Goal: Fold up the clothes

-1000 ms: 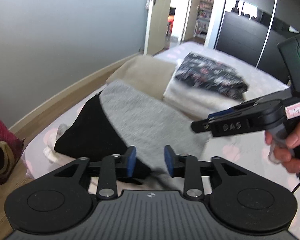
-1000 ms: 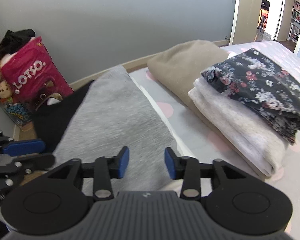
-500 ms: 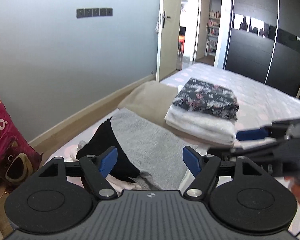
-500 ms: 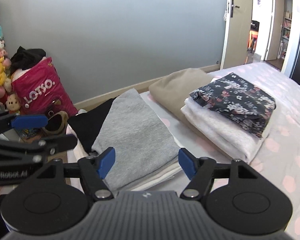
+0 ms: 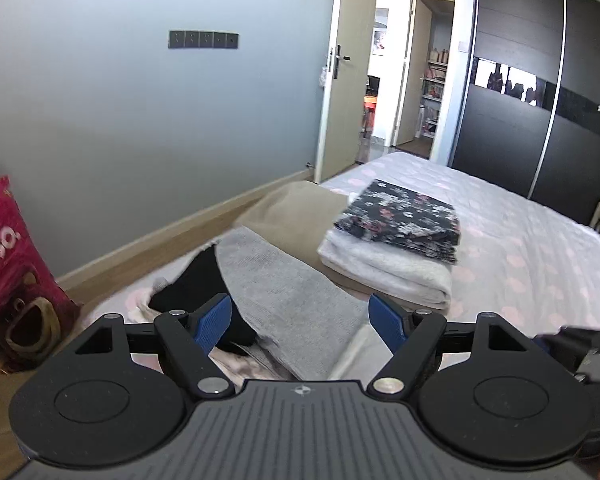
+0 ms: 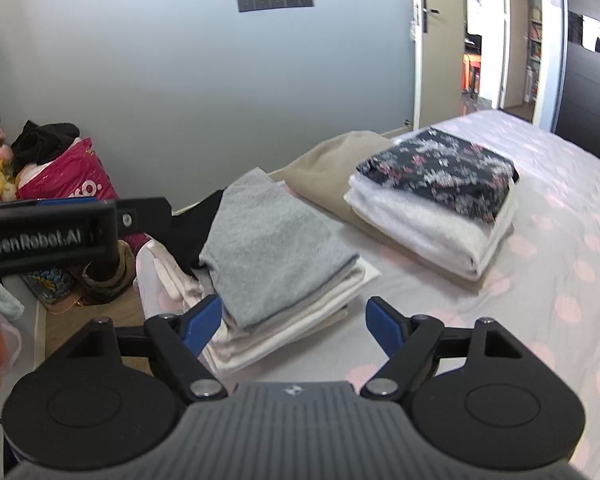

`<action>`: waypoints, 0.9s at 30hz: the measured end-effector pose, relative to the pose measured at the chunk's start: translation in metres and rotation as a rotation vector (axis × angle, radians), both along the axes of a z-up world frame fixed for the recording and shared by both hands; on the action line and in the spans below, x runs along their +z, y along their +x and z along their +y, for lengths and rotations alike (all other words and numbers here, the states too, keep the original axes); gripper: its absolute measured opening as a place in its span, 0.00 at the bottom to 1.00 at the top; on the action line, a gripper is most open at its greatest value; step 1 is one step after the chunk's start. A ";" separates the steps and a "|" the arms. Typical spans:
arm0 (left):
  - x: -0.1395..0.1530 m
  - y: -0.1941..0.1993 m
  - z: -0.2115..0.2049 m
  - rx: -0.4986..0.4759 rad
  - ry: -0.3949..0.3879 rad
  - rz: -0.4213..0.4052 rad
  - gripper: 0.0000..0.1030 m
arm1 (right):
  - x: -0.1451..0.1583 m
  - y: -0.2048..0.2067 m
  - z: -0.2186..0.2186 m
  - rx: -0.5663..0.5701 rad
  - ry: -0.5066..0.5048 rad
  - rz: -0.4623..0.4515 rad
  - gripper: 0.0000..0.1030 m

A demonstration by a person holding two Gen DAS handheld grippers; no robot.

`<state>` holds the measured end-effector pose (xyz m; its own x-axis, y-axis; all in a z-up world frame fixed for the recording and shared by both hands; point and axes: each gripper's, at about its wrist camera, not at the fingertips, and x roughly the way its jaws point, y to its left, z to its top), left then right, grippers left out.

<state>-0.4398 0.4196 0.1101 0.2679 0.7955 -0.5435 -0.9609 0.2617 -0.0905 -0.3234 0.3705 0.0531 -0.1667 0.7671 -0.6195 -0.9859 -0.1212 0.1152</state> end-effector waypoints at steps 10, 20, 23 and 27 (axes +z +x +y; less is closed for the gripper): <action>-0.034 0.006 -0.014 0.005 -0.079 0.043 0.74 | -0.025 0.000 -0.023 -0.066 -0.034 0.048 0.79; -0.049 0.007 -0.021 0.069 -0.097 0.123 0.74 | -0.029 -0.005 -0.032 -0.069 -0.011 -0.001 0.79; -0.049 0.009 -0.022 0.073 -0.091 0.135 0.74 | -0.029 -0.006 -0.033 -0.066 -0.010 0.003 0.79; -0.047 0.011 -0.023 0.078 -0.092 0.135 0.74 | -0.028 -0.007 -0.034 -0.067 -0.007 0.002 0.79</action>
